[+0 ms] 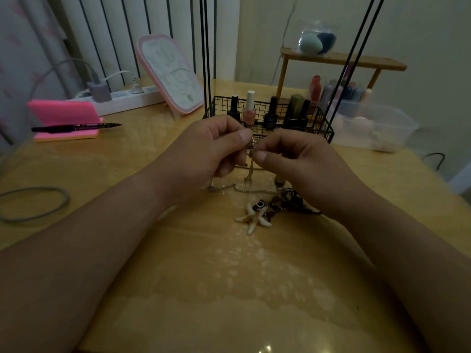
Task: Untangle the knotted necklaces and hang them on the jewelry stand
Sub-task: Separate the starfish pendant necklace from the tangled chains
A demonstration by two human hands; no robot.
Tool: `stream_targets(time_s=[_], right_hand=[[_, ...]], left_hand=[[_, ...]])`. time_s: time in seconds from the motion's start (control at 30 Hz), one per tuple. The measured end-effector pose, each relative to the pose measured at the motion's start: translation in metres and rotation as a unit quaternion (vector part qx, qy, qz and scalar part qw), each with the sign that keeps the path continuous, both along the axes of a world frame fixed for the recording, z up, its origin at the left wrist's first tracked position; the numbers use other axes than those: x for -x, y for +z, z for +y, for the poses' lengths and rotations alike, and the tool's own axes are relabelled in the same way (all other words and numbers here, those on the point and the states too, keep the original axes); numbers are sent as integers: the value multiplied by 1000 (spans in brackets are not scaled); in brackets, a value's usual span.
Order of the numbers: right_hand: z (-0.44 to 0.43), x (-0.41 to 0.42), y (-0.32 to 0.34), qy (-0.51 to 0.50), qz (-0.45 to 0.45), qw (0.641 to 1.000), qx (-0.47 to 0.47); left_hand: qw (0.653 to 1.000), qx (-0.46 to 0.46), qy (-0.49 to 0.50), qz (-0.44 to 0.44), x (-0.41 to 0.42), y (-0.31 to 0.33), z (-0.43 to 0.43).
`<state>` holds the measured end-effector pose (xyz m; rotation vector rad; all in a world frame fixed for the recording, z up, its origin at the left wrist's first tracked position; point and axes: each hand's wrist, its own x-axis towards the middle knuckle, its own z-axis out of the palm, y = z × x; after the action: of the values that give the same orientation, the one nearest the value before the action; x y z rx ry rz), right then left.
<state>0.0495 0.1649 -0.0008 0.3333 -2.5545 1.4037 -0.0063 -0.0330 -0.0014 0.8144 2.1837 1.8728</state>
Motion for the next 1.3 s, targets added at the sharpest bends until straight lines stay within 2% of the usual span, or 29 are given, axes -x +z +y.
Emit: stream_targets(time_s=[0.1, 0.3, 0.47, 0.6, 0.73, 0.8, 0.87, 0.97, 1.07, 1.2, 1.3], right_hand=[[2, 1, 0, -19, -14, 1000, 13], [10, 2, 4, -71, -74, 995, -21], [12, 1, 4, -90, -102, 990, -37], [14, 1, 5, -55, -142, 985, -78], [13, -3, 11, -8, -126, 990, -65], [13, -5, 12, 9, -102, 993, -57], [12, -5, 14, 14, -74, 996, -47], [9, -7, 18, 25, -40, 999, -26], [6, -8, 19, 41, -19, 999, -26], [7, -7, 14, 39, -11, 998, -48], [7, -5, 10, 29, -8, 997, -65]], left_hand=[[992, -89, 11, -84, 2, 4, -1], [932, -282, 25, -225, 19, 7, -16], [915, -328, 29, -234, 23, 7, -19], [903, -360, 40, -232, 27, 7, -24], [895, -377, 67, -229, 30, 7, -29], [905, -353, 82, -222, 30, 7, -30], [935, -285, 84, -196, 27, 7, -28], [990, -77, 87, -78, 18, 4, -18], [994, 83, 65, 34, 7, 1, -10], [985, 140, -3, 104, 2, 0, -6], [983, 130, -18, 129, 1, -1, -4]])
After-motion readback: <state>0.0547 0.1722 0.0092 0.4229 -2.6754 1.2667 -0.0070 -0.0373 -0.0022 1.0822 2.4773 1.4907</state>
